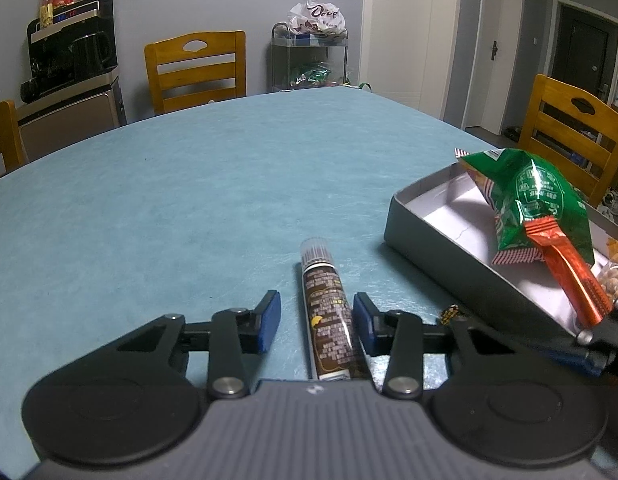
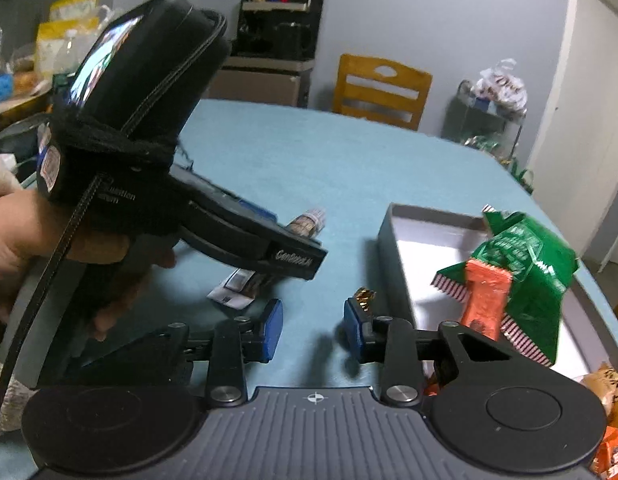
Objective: Organize snacks
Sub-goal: 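Grasp the brown tube with the left tool while the right tool grasps the gold candy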
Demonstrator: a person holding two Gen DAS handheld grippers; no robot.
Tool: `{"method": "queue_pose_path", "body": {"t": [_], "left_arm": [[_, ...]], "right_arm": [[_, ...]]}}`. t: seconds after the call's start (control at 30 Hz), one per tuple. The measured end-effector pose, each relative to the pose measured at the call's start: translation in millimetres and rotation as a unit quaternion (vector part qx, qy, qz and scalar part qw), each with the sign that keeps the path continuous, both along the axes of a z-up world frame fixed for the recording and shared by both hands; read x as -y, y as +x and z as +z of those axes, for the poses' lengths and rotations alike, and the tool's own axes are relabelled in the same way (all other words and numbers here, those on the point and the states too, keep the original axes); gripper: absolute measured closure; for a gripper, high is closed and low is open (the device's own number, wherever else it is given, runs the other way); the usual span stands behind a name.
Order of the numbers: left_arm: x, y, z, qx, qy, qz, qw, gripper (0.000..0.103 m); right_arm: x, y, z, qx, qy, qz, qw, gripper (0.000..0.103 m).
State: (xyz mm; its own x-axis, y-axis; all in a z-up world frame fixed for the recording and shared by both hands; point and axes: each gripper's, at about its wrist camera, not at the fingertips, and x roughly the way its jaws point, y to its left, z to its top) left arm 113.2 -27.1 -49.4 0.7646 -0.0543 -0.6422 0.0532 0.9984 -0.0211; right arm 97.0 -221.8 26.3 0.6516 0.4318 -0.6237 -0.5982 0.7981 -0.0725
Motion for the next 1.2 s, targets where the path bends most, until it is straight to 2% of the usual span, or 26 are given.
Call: {"method": "queue_pose_path", "body": {"t": [0.1,0.17,0.27,0.4,0.5,0.6,0.93,1.07,1.2], "left_arm": [[0.3,0.0,-0.3,0.001,0.001,0.000,1.0000,0.064],[0.1,0.0,-0.3,0.001,0.001,-0.001,1.0000,0.064],[0.4,0.1,-0.4,0.001,0.002,-0.001,1.0000,0.064],[-0.2,0.1,-0.4,0.001,0.001,-0.001,1.0000,0.064],[1.0,0.0,-0.5,0.001,0.000,-0.002,1.0000,0.064],[1.1,0.1,-0.5,0.001,0.000,-0.002,1.0000,0.064],[0.7,0.0,-0.6,0.001,0.000,-0.002,1.0000,0.064],[1.2,0.3,-0.5,0.001,0.000,-0.002,1.0000,0.064],[1.4,0.3,-0.5,0.001,0.001,-0.002,1.0000,0.064]], "right_arm": [[-0.4,0.5,-1.1,0.007,-0.010,-0.011,1.000,0.065],[-1.0,4.0,-4.6,-0.002,-0.017,-0.016,1.000,0.055],[-4.0,3.2,-9.4,0.003,-0.030,-0.015,0.999,0.052],[-3.8,1.5,-7.9,-0.001,-0.022,-0.005,1.000,0.053],[-0.2,-1.3,-2.6,-0.019,0.010,0.009,1.000,0.055],[2.3,-8.4,2.9,-0.009,0.021,0.013,1.000,0.055],[2.4,-3.8,-1.2,0.003,-0.001,-0.010,1.000,0.055],[-4.9,-1.2,-4.9,0.021,-0.028,-0.013,0.999,0.055],[-14.1,5.5,-9.2,0.002,-0.051,-0.007,0.999,0.054]]}}
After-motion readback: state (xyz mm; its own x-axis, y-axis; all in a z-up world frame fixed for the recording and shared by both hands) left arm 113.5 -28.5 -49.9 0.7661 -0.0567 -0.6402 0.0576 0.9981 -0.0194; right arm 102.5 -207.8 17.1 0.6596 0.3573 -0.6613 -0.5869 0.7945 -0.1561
